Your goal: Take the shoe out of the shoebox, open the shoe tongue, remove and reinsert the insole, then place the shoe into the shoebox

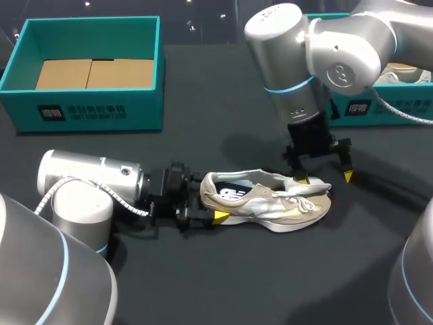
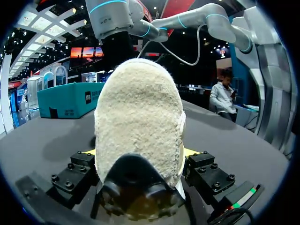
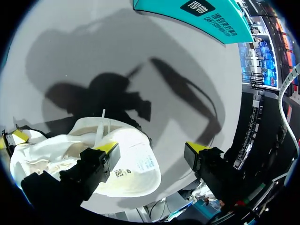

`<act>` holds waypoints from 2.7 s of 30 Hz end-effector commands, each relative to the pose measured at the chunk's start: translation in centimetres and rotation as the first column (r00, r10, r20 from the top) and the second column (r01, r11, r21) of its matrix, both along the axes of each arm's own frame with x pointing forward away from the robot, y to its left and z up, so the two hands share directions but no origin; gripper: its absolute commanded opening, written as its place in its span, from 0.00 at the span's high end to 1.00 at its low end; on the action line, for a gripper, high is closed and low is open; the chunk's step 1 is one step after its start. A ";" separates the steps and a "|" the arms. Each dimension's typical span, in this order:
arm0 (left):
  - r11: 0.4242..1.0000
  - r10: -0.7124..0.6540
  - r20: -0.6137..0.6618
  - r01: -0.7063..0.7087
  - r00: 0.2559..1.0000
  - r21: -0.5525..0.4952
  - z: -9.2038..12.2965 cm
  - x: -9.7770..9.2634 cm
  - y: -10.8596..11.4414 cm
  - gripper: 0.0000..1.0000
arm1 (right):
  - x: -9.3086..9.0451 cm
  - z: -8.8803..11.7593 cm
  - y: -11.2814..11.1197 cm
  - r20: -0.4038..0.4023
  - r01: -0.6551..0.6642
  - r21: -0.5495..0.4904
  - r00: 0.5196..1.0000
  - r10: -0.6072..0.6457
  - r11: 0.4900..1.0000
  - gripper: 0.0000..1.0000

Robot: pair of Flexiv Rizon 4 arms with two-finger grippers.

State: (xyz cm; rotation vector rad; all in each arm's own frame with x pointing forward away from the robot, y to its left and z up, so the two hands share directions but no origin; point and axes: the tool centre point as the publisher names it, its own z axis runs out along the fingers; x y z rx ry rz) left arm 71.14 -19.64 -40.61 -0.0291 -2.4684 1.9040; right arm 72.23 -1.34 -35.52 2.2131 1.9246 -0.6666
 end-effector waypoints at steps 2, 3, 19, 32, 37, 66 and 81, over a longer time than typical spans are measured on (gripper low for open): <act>1.000 0.001 0.001 -0.001 1.000 0.000 0.0 -0.1 0.0 1.00 | -0.3 2.6 -0.3 0.030 0.016 -0.026 0.999 -0.015 1.000 0.11; 1.000 0.001 0.001 -0.001 1.000 0.000 0.0 -0.1 0.0 1.00 | -0.3 3.5 -0.2 0.042 0.018 -0.035 0.999 -0.017 0.999 0.11; 1.000 0.001 0.001 -0.001 1.000 0.000 0.0 -0.1 0.0 1.00 | -0.4 11.4 7.2 0.125 -0.394 0.001 0.912 0.391 0.919 0.49; 1.000 0.001 0.001 -0.001 1.000 0.000 0.0 -0.1 0.0 1.00 | -0.9 13.1 13.2 0.129 -0.762 0.204 0.643 0.755 0.615 1.00; 1.000 0.001 0.001 -0.001 1.000 0.000 0.0 -0.1 0.0 1.00 | -0.7 12.5 13.5 0.038 -0.659 0.263 0.737 0.675 0.705 1.00; 1.000 0.001 0.001 -0.001 1.000 0.000 0.0 -0.1 0.0 1.00 | -3.0 10.0 19.0 0.038 -0.909 0.171 0.391 0.920 0.379 1.00; 1.000 0.001 0.001 -0.001 1.000 0.000 0.0 -0.1 0.0 1.00 | -2.7 6.2 19.5 0.139 -0.948 0.249 0.235 0.962 0.196 1.00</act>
